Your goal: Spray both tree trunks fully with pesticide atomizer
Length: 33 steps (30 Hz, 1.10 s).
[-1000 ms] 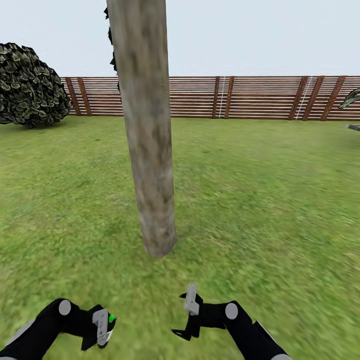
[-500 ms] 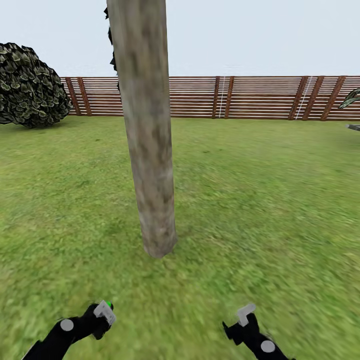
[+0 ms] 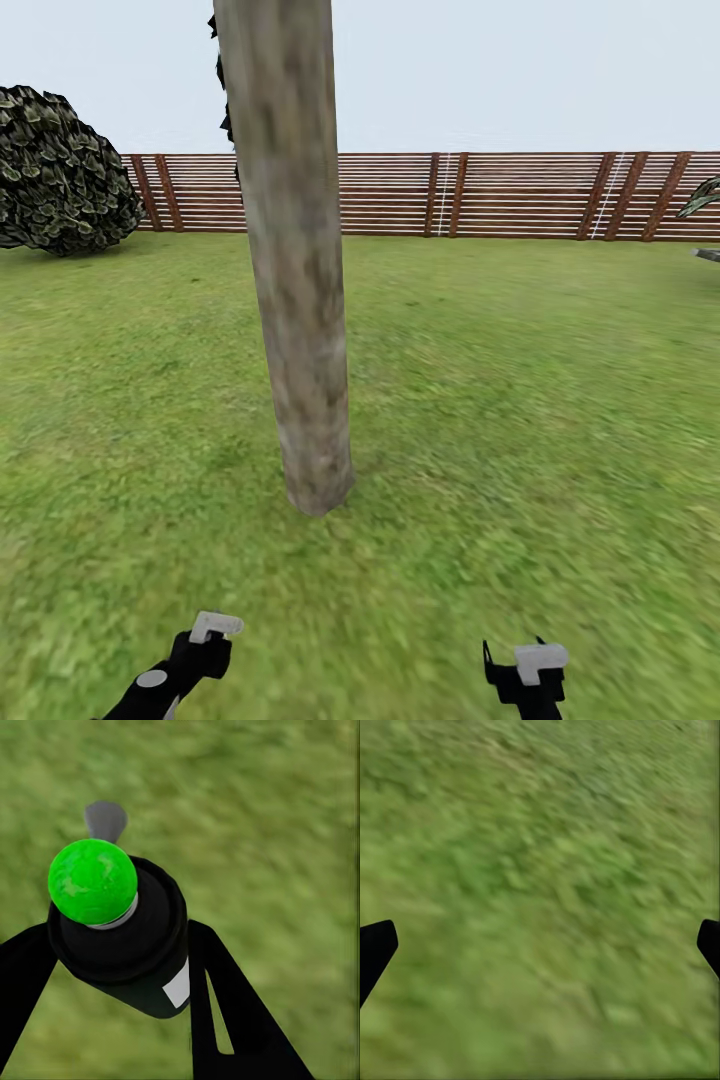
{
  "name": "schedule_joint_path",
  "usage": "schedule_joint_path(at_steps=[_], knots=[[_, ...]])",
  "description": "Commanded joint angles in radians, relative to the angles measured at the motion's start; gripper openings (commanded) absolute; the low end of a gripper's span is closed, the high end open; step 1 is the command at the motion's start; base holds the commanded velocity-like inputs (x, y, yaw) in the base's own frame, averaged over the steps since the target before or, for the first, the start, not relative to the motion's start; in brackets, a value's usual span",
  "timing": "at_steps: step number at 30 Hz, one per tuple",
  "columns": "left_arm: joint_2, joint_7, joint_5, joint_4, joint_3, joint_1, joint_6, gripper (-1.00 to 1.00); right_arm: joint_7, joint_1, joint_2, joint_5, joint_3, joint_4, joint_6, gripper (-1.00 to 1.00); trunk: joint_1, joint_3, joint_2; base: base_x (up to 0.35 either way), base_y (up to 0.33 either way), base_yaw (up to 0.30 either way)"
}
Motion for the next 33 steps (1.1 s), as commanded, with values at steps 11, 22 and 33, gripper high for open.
schedule_joint_path(at_steps=[11, 22, 33], knots=[[-0.003, 0.001, 0.001, -0.006, 0.002, -0.003, 0.030, -1.00, 0.001, 0.001, -0.018, -0.002, -0.001, 0.040, -0.001, 1.00, 0.000, 0.000, 0.000, 0.004, 0.000, 0.000], [-0.011, 0.000, 0.004, -0.022, 0.001, -0.022, 0.241, -1.00, 0.002, 0.000, -0.011, 0.001, 0.001, 0.052, -0.001, 1.00, 0.000, 0.000, 0.000, 0.225, -0.112, 0.000], [-0.032, -0.006, 0.007, -0.071, 0.003, -0.109, 0.396, -1.00, 0.002, 0.001, -0.015, 0.001, 0.001, 0.052, -0.001, 1.00, 0.000, 0.000, 0.000, 0.001, 0.000, 0.000]])
